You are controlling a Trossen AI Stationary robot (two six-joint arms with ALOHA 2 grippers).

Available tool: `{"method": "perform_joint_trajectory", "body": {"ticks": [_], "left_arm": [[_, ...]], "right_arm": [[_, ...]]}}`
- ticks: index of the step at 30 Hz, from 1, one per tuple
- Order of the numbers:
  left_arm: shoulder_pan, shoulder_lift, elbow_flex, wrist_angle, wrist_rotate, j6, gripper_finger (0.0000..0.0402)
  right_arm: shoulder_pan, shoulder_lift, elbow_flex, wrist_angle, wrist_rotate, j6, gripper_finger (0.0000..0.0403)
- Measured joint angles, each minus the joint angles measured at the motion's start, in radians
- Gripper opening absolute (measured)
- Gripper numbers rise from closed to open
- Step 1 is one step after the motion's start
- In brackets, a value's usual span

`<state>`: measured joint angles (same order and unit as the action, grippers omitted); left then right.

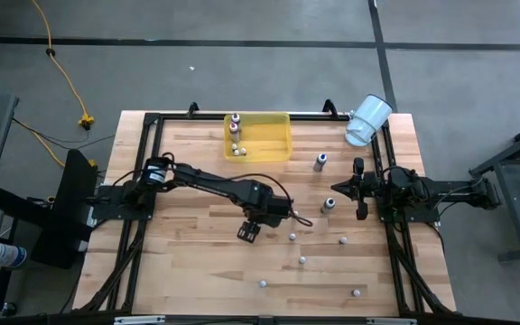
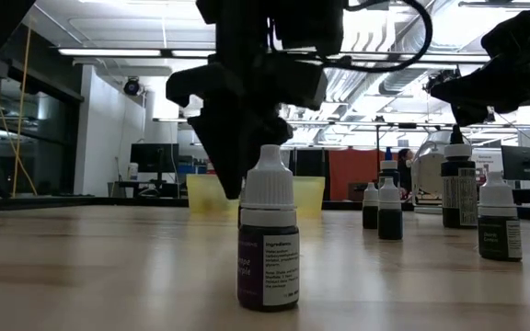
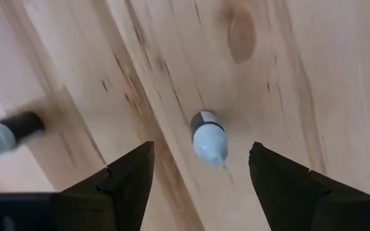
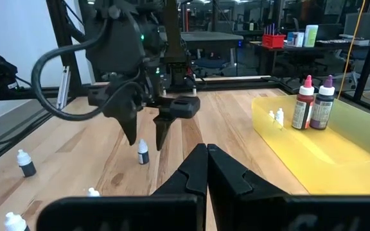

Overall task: Pick & Place food coloring
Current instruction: Put the top small violet food coloring bottle into the yellow container

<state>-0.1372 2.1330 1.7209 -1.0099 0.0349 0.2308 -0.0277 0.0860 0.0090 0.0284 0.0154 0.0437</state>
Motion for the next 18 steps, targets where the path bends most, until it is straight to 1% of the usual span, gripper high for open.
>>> {"method": "perform_joint_trajectory", "body": {"ticks": [6, 18], "left_arm": [[-0.001, 0.0, -0.004, 0.014, 0.028, -0.056, 0.0241], [-0.001, 0.0, -0.004, 0.024, 0.034, -0.059, 0.024]], "right_arm": [[0.0, -0.001, 0.0, 0.001, 0.0, 0.0, 0.0], [0.0, -0.001, 0.0, 0.001, 0.0, 0.0, 0.0]]}}
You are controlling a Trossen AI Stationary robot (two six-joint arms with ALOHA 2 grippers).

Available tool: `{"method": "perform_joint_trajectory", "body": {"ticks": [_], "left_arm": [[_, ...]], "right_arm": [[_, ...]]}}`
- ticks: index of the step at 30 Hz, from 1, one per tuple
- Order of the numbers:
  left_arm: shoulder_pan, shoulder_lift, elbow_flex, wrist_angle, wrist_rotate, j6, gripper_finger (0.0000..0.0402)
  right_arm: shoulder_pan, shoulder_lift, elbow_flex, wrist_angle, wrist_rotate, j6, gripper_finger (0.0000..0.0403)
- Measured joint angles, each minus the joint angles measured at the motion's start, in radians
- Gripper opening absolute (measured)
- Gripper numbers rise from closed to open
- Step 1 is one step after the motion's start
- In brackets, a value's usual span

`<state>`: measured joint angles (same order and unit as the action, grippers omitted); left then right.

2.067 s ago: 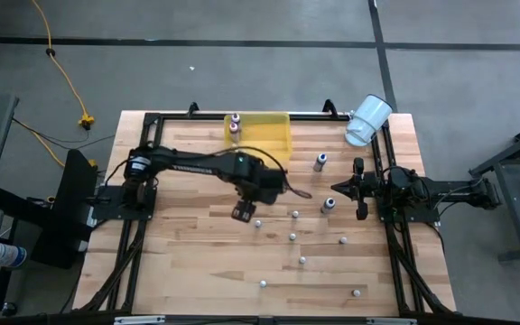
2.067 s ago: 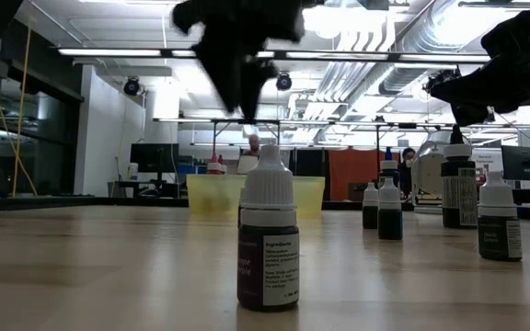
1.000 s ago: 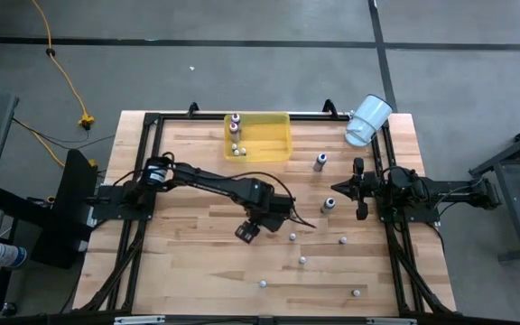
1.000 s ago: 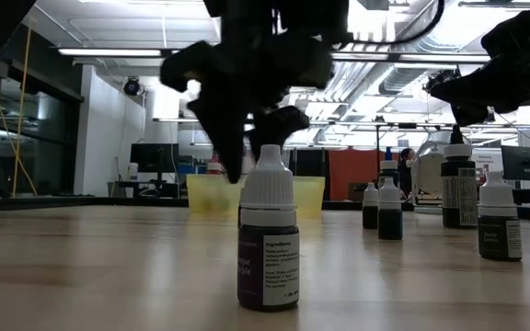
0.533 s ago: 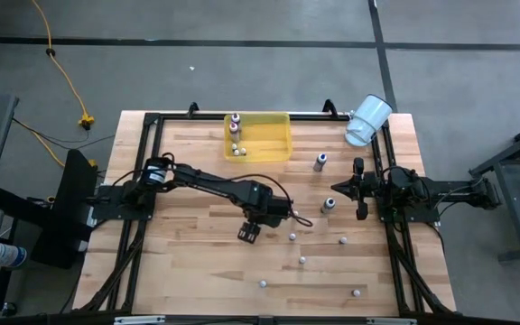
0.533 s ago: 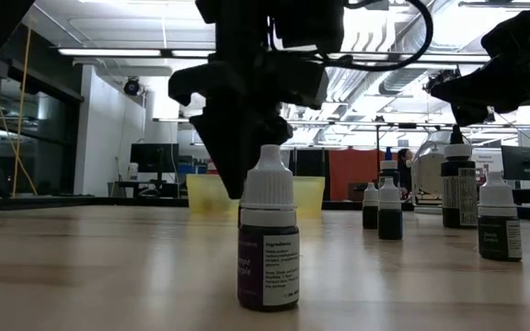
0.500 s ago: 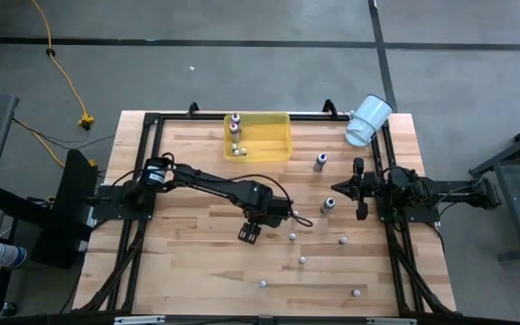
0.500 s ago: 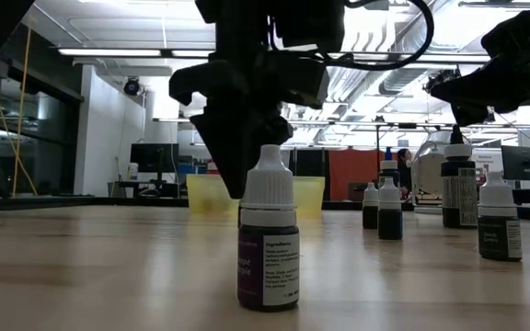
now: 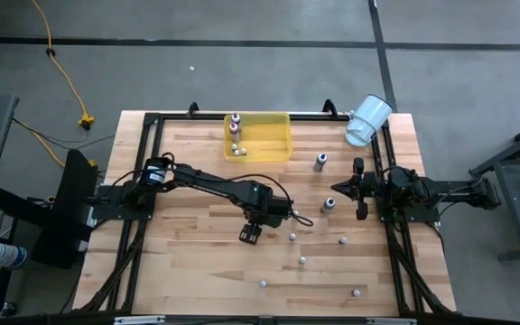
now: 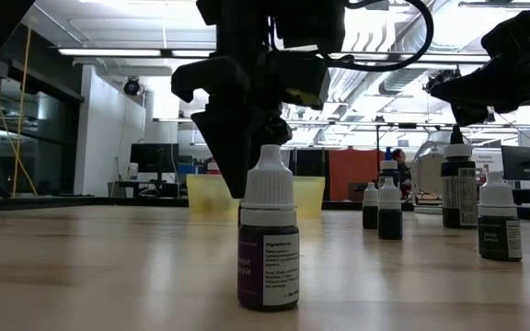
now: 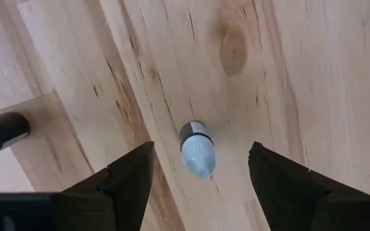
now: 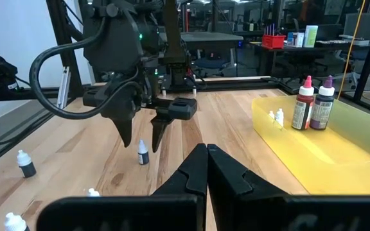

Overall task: Pick & Place food coloring
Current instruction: Put the top small violet food coloring bottle into the yellow container

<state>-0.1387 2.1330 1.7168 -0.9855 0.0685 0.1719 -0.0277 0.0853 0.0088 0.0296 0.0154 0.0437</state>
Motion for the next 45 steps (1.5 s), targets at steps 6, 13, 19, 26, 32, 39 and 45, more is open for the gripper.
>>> {"method": "perform_joint_trajectory", "body": {"ticks": [6, 13, 19, 26, 32, 39, 45], "left_arm": [[0.0, 0.0, 0.0, 0.001, 0.0, 0.0, 0.024], [0.0, 0.0, 0.0, 0.001, 0.0, 0.003, 0.0225], [0.0, 0.0, 0.0, 0.001, 0.0, 0.002, 0.0169], [0.0, 0.0, 0.0, 0.004, 0.001, 0.002, 0.0129], [0.0, 0.002, 0.0, 0.009, -0.005, 0.002, 0.0109], [-0.007, 0.034, 0.004, 0.015, -0.011, -0.013, 0.0073], [-0.012, 0.035, 0.004, 0.025, -0.011, -0.022, 0.0061]], "right_arm": [[0.0, 0.0, 0.0, 0.0, 0.0, 0.0, 0.0], [0.0, 0.0, 0.0, 0.0, 0.0, 0.0, 0.0], [0.0, 0.0, 0.0, 0.0, 0.0, 0.0, 0.0], [0.0, 0.0, 0.0, 0.001, 0.0, 0.0, 0.0], [0.0, 0.0, 0.0, 0.0, 0.0, 0.0, 0.0], [0.0, 0.0, 0.0, 0.001, 0.0, 0.0, 0.0], [0.0, 0.0, 0.0, -0.001, -0.001, 0.0, 0.0]]}}
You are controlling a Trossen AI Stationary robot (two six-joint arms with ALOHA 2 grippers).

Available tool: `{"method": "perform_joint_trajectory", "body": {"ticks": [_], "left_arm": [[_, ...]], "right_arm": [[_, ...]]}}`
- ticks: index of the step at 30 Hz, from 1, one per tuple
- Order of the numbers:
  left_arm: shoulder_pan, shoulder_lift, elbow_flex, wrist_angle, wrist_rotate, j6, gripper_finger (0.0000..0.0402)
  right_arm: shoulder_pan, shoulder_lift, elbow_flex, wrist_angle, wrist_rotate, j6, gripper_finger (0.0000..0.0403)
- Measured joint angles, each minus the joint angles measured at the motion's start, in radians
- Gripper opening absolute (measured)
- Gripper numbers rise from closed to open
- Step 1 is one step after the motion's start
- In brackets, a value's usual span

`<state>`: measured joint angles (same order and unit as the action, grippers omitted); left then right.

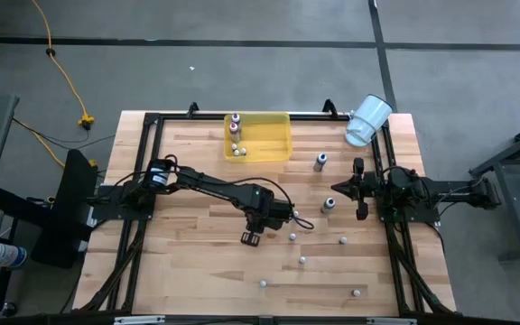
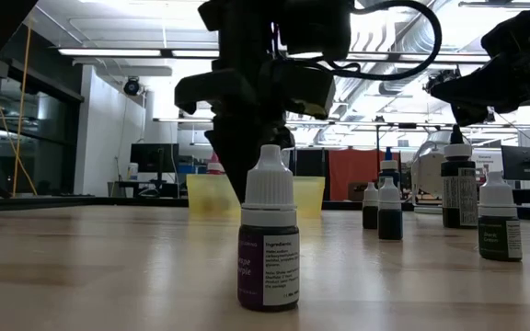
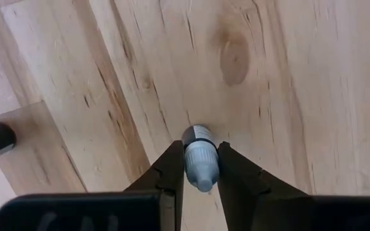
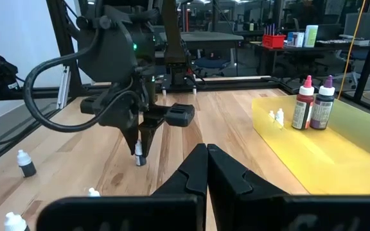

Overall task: Pick & Place food coloring
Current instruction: Put the top small violet food coloring bottle into the yellow container

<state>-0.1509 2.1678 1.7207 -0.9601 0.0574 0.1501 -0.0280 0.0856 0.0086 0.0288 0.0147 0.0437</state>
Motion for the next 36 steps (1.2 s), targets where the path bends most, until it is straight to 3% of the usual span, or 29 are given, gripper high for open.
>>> {"method": "perform_joint_trajectory", "body": {"ticks": [6, 12, 18, 21, 26, 36], "left_arm": [[0.001, -0.005, 0.011, -0.015, -0.025, 0.002, 0.0059], [0.036, -0.049, 0.141, -0.163, -0.076, -0.016, 0.0058], [0.098, -0.05, 0.357, -0.347, -0.148, -0.241, 0.0058], [0.137, -0.051, 0.407, -0.392, -0.154, -0.371, 0.0058], [0.218, -0.05, 0.447, -0.411, -0.135, -0.487, 0.0058], [0.372, -0.05, 0.446, -0.412, -0.119, -0.536, 0.0058]], "right_arm": [[0.0, 0.0, 0.0, 0.0, 0.0, 0.0, 0.0], [0.0, 0.0, 0.0, 0.0, 0.001, 0.0, 0.0], [0.0, 0.006, 0.0, -0.001, 0.0, 0.0, 0.0], [0.0, 0.011, 0.0, 0.0, 0.001, 0.0, 0.0], [0.0, 0.013, 0.0, 0.001, 0.0, 0.0, 0.0], [0.0, 0.013, 0.0, 0.002, 0.001, 0.0, 0.0]]}}
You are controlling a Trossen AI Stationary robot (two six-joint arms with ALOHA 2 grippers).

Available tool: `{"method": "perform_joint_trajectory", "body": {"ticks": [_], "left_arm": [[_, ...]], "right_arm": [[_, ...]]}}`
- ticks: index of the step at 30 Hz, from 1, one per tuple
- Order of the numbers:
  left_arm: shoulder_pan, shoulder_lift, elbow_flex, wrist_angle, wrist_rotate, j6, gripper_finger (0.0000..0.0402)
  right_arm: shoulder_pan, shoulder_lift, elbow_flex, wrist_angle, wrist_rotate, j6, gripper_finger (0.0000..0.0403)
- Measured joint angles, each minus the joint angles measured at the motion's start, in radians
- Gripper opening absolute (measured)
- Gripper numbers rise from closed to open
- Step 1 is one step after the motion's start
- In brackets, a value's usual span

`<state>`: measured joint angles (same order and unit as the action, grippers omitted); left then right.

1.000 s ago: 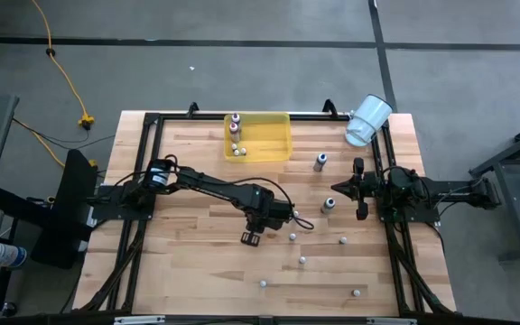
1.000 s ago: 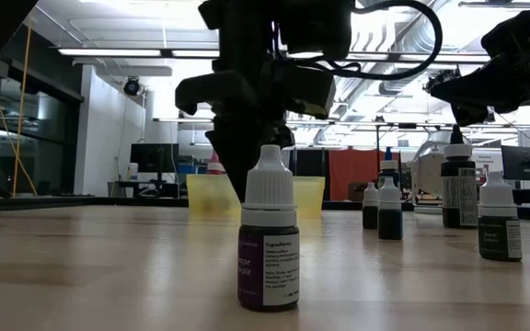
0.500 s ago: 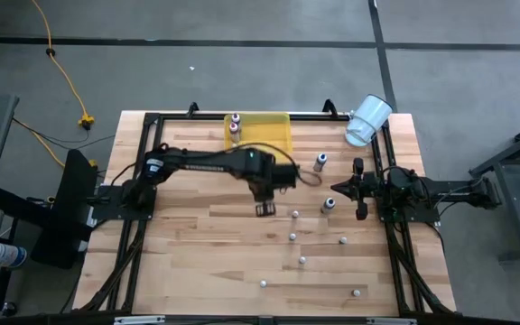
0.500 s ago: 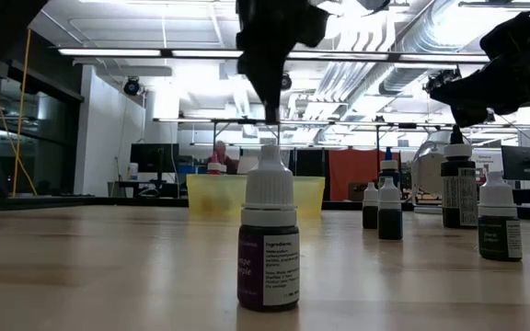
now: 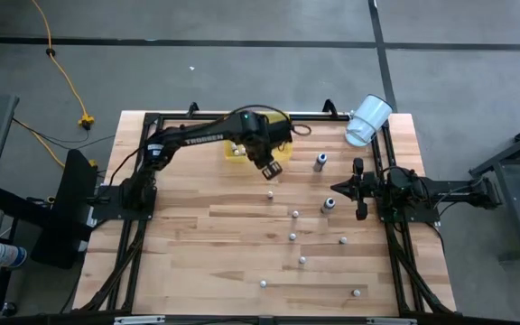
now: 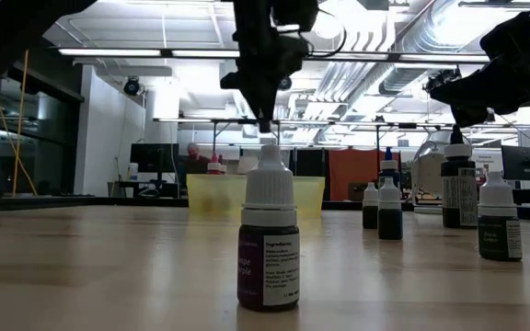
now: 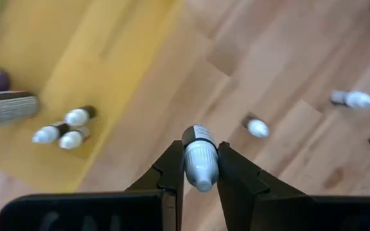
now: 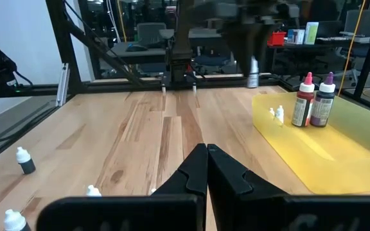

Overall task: Pick & Place food coloring
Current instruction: Put the top small violet food coloring bottle into the yellow container

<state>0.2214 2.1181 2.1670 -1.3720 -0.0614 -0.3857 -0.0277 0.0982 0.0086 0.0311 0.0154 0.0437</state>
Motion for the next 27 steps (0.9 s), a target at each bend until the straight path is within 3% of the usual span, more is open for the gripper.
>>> {"method": "perform_joint_trajectory", "body": {"ticks": [14, 27], "left_arm": [[0.176, 0.024, -0.001, 0.074, 0.001, -0.032, 0.0058], [0.24, 0.094, -0.001, 0.142, -0.005, -0.122, 0.0058]], "right_arm": [[0.0, 0.0, 0.0, 0.002, 0.0, 0.0, 0.0], [0.0, 0.0, 0.0, 0.002, 0.0, 0.0, 0.0]]}}
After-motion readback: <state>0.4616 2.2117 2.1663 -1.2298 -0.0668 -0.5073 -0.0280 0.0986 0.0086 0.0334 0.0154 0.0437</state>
